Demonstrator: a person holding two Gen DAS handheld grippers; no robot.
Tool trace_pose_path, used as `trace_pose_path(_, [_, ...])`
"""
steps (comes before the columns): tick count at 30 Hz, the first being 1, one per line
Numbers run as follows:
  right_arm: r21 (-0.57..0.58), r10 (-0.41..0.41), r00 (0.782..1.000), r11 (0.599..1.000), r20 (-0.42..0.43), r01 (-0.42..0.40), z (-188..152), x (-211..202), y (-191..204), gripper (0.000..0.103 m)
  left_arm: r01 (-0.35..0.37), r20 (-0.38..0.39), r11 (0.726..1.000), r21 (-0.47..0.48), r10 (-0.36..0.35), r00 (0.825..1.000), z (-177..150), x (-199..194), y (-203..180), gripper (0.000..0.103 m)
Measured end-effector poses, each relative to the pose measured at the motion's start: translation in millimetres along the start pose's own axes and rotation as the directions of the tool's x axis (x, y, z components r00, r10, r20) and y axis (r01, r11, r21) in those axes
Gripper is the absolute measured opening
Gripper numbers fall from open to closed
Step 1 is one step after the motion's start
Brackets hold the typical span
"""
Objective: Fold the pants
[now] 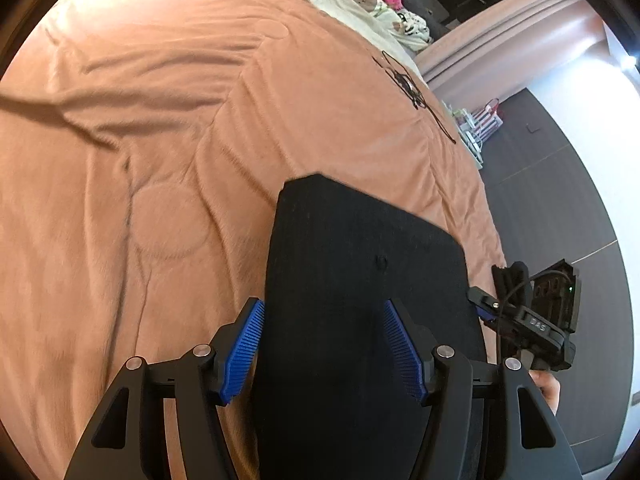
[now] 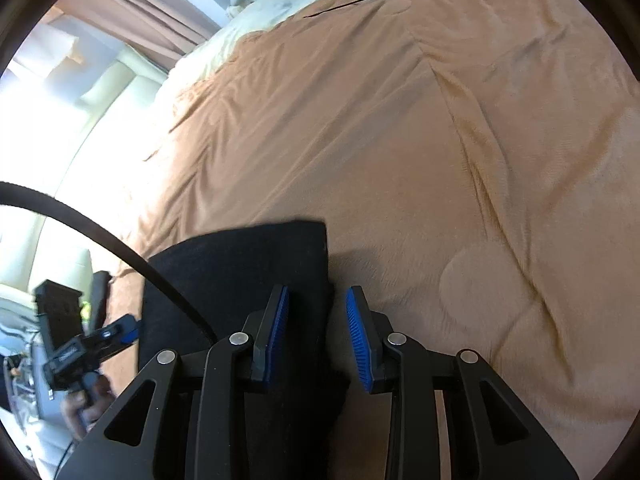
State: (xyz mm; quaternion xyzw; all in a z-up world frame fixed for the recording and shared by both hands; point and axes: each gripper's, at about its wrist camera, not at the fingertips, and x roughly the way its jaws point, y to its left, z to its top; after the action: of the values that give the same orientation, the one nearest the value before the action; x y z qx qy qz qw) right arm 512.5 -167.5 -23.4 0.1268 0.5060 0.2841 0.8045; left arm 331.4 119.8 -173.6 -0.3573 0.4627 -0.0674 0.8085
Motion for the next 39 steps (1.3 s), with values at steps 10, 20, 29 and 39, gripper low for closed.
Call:
trace_pose_path(10, [0.032, 0.103, 0.994, 0.994, -0.03, -0.102, -30, -18, -15, 0.062, 0.012, -0.03, 1.0, -0.014, -0.013, 0.999, -30, -9, 10, 0.063])
trace_pose_path(20, [0.079, 0.156, 0.985, 0.986, -0.079, -0.149, -44, -9, -26, 0.07, 0.035, -0.055, 0.999, -0.021, -0.036, 0.998, -52, -16, 14, 0.063])
trace_pose_path(29, [0.139, 0.218, 0.971, 0.969, -0.097, -0.204, -52, 7, -43, 0.073, 0.067, -0.08, 0.997, -0.026, -0.069, 0.994, -66, -13, 16, 0.063])
trace_pose_path(39, [0.135, 0.304, 0.948, 0.947, -0.097, -0.291, -31, 28, -58, 0.073, 0.091, -0.077, 0.995, -0.043, -0.094, 0.993, -63, -3, 16, 0.063])
